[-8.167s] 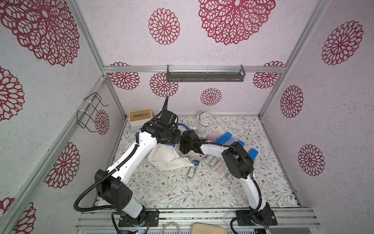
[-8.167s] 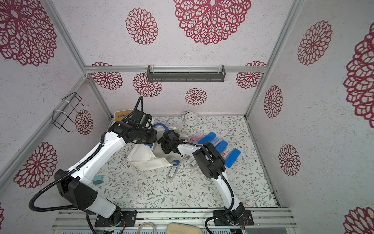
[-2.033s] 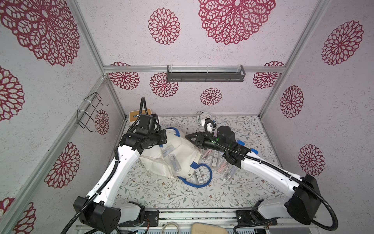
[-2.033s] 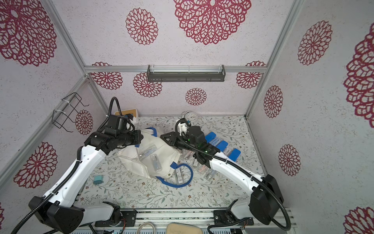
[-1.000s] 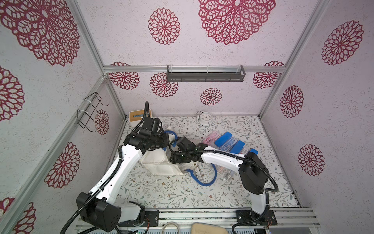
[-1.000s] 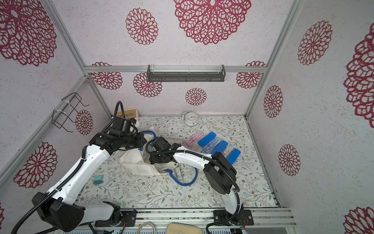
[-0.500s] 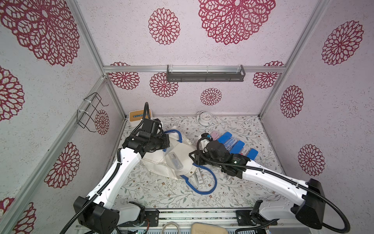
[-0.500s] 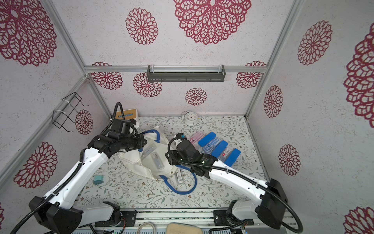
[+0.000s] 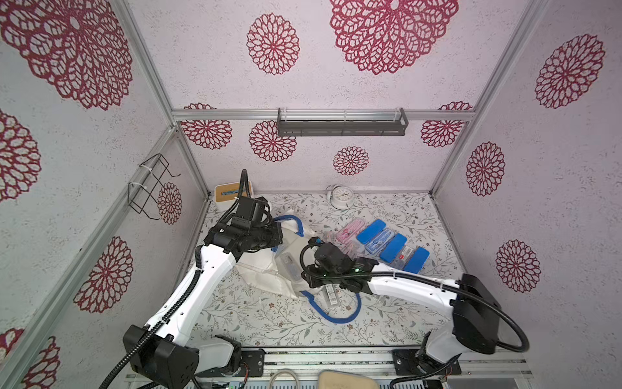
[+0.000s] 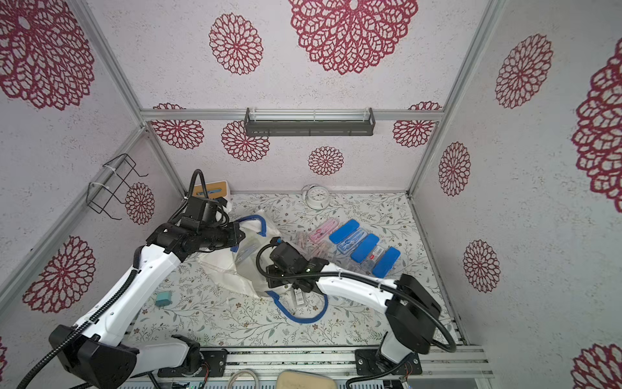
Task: Take out the compass set from the canvas bag
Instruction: Pick up the compass set from the canvas bag.
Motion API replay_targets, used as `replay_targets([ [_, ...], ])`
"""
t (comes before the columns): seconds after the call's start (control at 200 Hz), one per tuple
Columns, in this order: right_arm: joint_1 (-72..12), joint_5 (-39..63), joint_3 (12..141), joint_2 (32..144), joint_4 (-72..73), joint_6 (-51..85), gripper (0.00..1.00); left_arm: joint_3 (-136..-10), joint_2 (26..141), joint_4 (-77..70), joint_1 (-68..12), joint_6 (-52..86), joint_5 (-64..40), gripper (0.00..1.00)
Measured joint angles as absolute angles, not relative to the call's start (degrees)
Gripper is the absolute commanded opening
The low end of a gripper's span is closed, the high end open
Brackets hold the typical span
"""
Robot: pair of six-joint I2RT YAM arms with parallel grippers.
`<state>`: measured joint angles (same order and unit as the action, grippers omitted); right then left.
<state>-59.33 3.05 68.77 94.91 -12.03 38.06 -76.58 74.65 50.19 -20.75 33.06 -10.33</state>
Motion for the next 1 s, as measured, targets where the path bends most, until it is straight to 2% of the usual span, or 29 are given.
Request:
replay_targets([
  [0.1, -59.3, 3.3, 75.6, 102.8, -13.8, 37.4, 0.5, -77.0, 74.7, 50.5, -20.8, 33.0, -10.3, 0.0],
  [0.21, -58.7, 3.3, 81.3, 109.7, -16.6, 37.6, 0.61, -77.9, 75.1, 50.9, -20.9, 33.0, -10.6, 0.0],
  [0.34, -57.3, 2.8, 87.0, 116.2, -21.1, 37.6, 0.68, -78.0, 75.1, 51.2, -21.1, 33.0, -11.4, 0.0],
  [0.52, -56.4, 0.6, 94.5, 122.2, -27.2, 36.9, 0.71, -78.0, 75.1, 51.5, -21.3, 33.0, -11.8, 0.0],
  [0.595, -56.4, 0.0, 95.6, 123.2, -28.9, 36.8, 0.7, -78.0, 75.1, 51.5, -21.3, 33.0, -11.9, 0.0],
  [0.72, -56.5, -0.1, 96.3, 125.0, -30.5, 36.5, 0.63, -78.0, 75.0, 51.5, -21.3, 33.0, -12.1, 0.0],
  [0.886, -56.7, -1.7, 97.3, 126.1, -31.2, 36.9, 0.42, -78.0, 74.8, 51.7, -21.3, 33.0, -12.1, 0.0],
  [1.001, -56.8, -2.4, 96.8, 125.8, -30.7, 37.2, 0.35, -77.8, 74.4, 51.9, -21.3, 33.0, -11.7, 0.0],
])
